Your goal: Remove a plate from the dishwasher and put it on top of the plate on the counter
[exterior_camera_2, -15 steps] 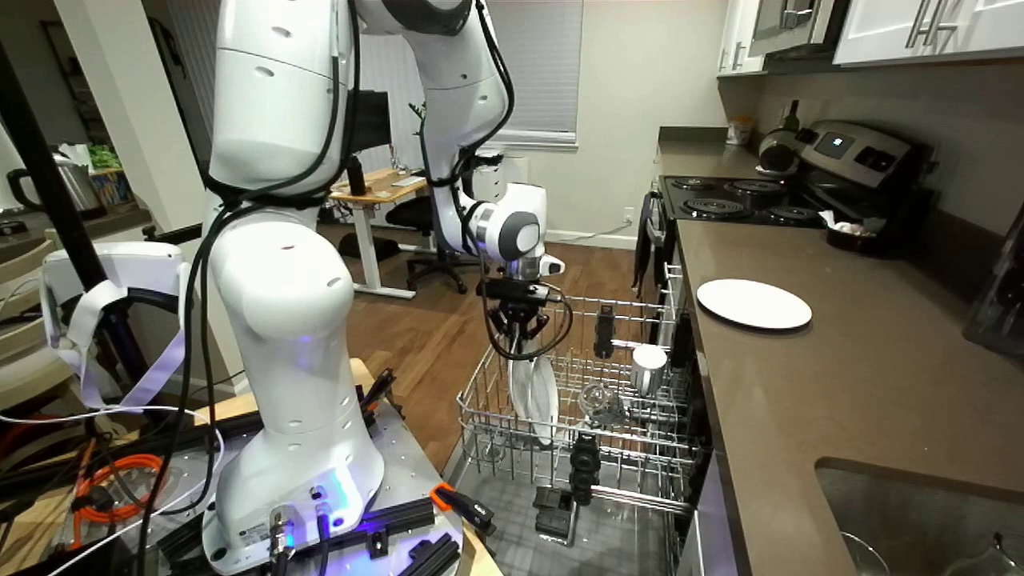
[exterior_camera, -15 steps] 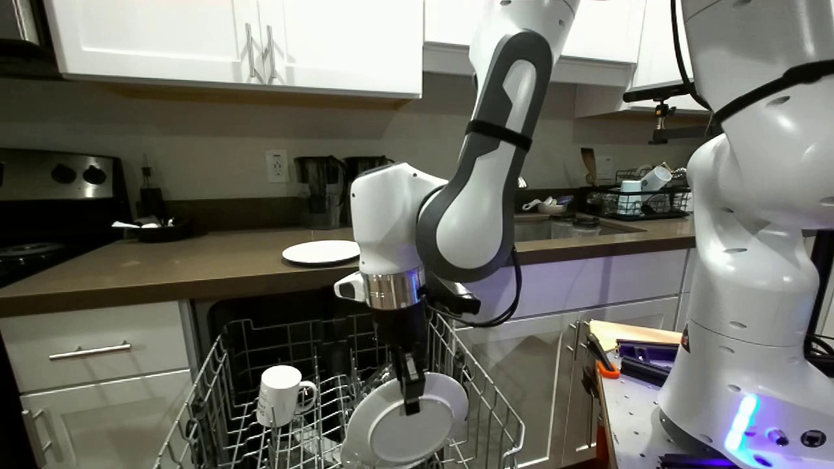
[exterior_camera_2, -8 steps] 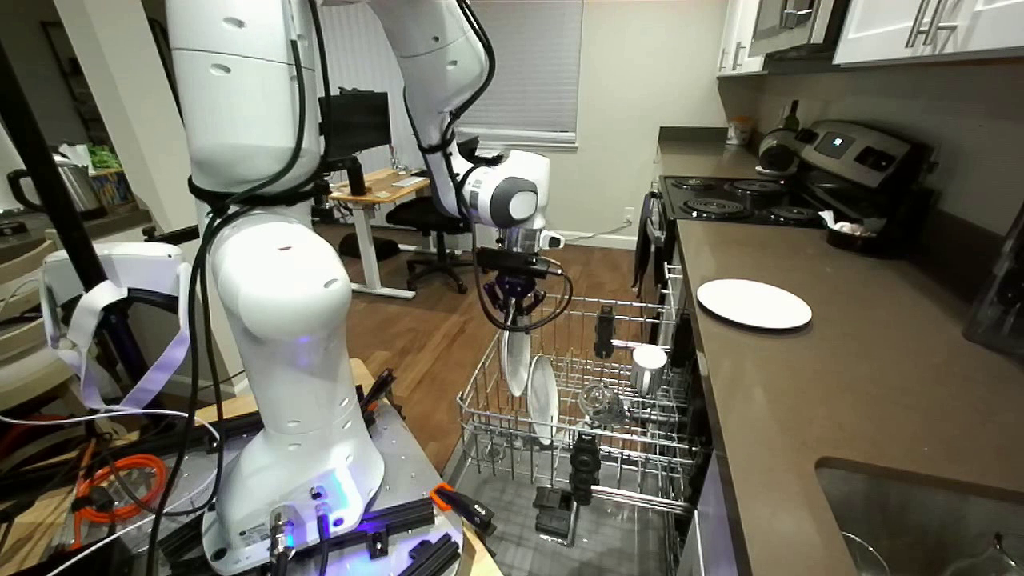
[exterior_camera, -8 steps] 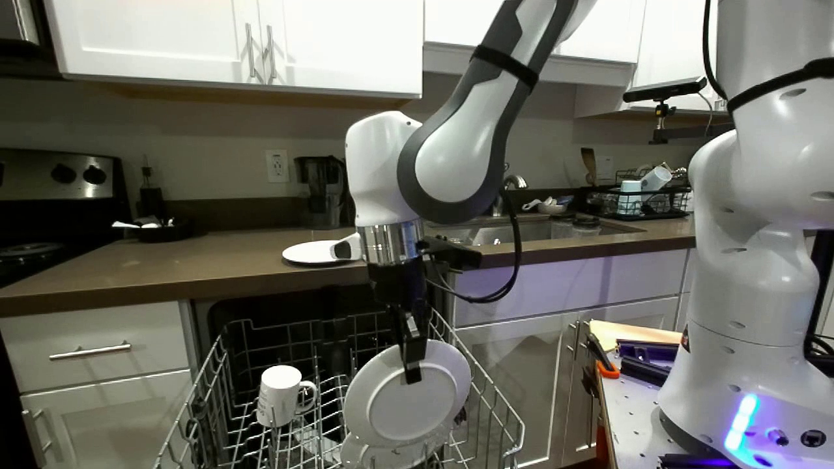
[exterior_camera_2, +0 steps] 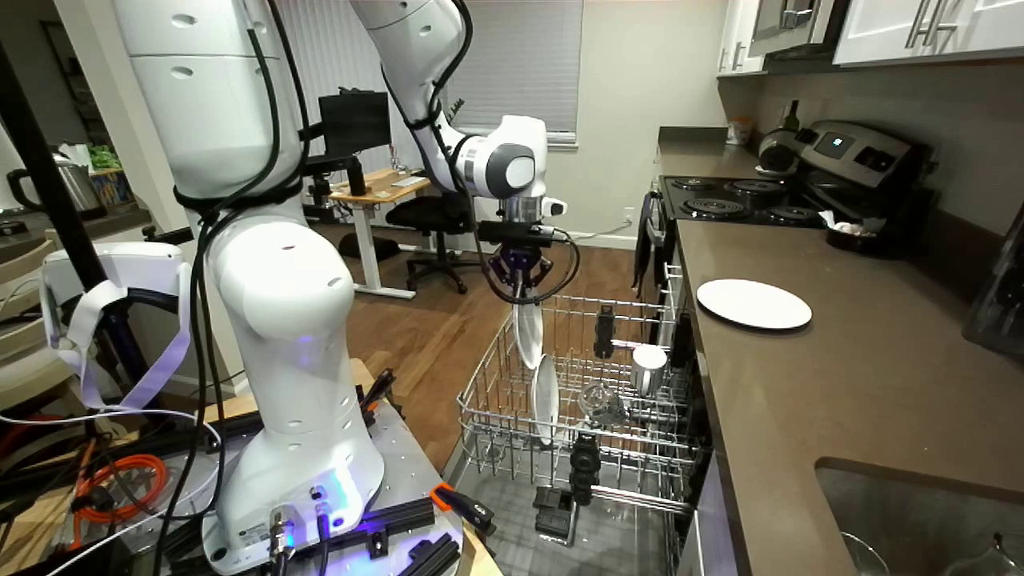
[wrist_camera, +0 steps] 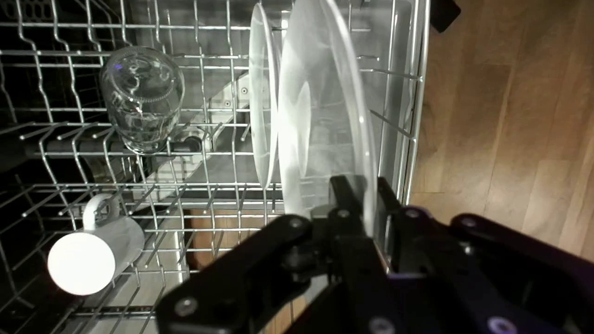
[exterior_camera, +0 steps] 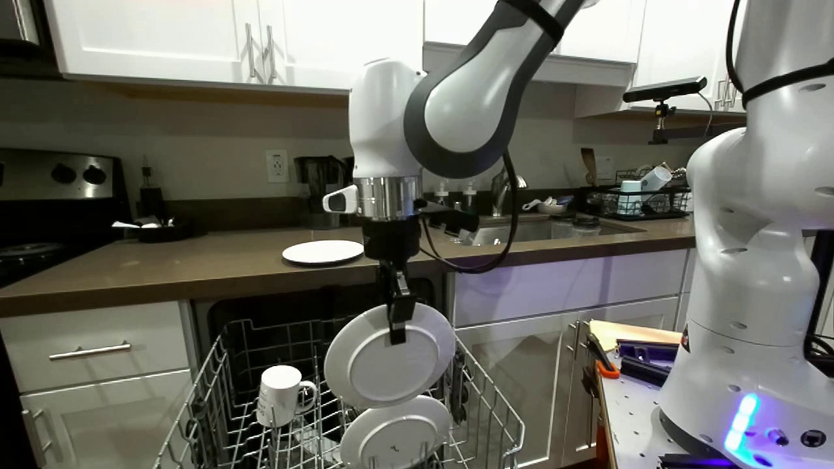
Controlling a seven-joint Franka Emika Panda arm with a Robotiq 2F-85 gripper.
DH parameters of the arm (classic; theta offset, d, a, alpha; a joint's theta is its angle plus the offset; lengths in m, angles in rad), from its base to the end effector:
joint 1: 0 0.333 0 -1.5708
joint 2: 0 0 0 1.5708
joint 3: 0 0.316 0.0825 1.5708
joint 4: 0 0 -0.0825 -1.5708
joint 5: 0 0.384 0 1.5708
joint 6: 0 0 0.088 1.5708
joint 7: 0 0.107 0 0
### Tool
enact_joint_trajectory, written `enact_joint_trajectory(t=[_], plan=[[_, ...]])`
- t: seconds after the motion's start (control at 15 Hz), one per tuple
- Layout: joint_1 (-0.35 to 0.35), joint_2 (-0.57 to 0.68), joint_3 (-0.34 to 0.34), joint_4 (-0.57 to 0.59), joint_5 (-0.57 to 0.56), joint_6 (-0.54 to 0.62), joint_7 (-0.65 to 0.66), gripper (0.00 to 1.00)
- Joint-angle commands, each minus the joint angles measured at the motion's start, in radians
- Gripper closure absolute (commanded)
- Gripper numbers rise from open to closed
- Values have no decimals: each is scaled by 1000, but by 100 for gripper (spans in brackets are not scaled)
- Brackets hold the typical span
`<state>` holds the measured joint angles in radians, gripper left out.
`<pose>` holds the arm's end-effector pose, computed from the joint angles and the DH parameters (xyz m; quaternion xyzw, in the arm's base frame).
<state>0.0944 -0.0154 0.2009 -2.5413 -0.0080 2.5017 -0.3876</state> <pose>0.4326 0.1315 0.2752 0.9411 0.3378 -0.0124 0.0033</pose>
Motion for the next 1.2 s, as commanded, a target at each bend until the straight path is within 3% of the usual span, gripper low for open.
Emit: enact_joint_trajectory(t=[0.0, 0.4, 0.6, 0.87, 1.13], plan=[[29, -69, -17, -38, -74, 39, 47, 91], [46, -105, -19, -47, -165, 46, 92, 91], [40, -117, -14, -54, -254, 79, 174, 91], [8, -129, -1, -75, -516, 195, 440, 91], [-23, -130, 13, -65, -818, 207, 731, 91]])
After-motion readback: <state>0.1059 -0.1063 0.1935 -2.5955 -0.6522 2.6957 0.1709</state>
